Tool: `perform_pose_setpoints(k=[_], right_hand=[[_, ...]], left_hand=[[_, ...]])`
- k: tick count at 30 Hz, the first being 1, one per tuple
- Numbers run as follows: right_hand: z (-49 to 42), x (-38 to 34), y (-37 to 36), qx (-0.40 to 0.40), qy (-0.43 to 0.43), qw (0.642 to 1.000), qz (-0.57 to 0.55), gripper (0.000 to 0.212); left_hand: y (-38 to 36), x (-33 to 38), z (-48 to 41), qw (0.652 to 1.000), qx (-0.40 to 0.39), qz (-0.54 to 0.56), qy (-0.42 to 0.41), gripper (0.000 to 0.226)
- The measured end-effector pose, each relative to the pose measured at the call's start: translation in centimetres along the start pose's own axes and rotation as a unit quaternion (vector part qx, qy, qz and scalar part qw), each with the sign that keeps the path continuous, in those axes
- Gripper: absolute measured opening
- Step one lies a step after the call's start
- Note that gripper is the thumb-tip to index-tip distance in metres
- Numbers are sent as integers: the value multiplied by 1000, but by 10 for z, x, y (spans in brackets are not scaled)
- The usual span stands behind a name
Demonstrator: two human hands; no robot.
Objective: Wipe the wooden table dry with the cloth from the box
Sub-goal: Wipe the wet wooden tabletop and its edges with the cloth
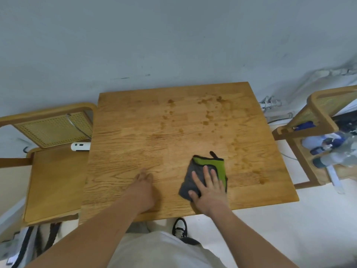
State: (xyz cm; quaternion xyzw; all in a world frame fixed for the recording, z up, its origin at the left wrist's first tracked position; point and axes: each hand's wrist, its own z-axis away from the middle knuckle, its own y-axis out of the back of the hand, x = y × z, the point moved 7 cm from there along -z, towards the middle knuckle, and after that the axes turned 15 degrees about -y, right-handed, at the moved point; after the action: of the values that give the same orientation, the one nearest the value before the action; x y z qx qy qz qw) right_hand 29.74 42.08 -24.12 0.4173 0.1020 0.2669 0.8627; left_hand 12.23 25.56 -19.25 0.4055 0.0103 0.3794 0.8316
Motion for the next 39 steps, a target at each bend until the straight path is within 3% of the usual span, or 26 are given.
perform_pose_setpoints(k=[3,7,17,22,27,33,39], right_hand=[[-13,41,12,1,-59,998,-14,71],[-13,32,2,10,-75,996,-48,70],[1,-118,-9,-50,-7,998,-28,71],[-14,-165,9,-83,-3,996,7,74],[-3,-158,12,-28,13,1000,4,71],[1,-152,27,42,23,998,-27,69],[-11,-153,33,64,79,994,51,65]], left_hand=[[-3,16,-3,1000,2,13,-24,83],[-12,18,-5,999,20,17,-43,89],[6,-44,9,997,57,48,-34,86],[18,-85,2,998,34,42,-35,86],[42,-107,-25,996,51,4,-74,83],[67,-112,-47,994,45,-34,-95,95],[96,-130,-82,995,14,-98,-12,126]])
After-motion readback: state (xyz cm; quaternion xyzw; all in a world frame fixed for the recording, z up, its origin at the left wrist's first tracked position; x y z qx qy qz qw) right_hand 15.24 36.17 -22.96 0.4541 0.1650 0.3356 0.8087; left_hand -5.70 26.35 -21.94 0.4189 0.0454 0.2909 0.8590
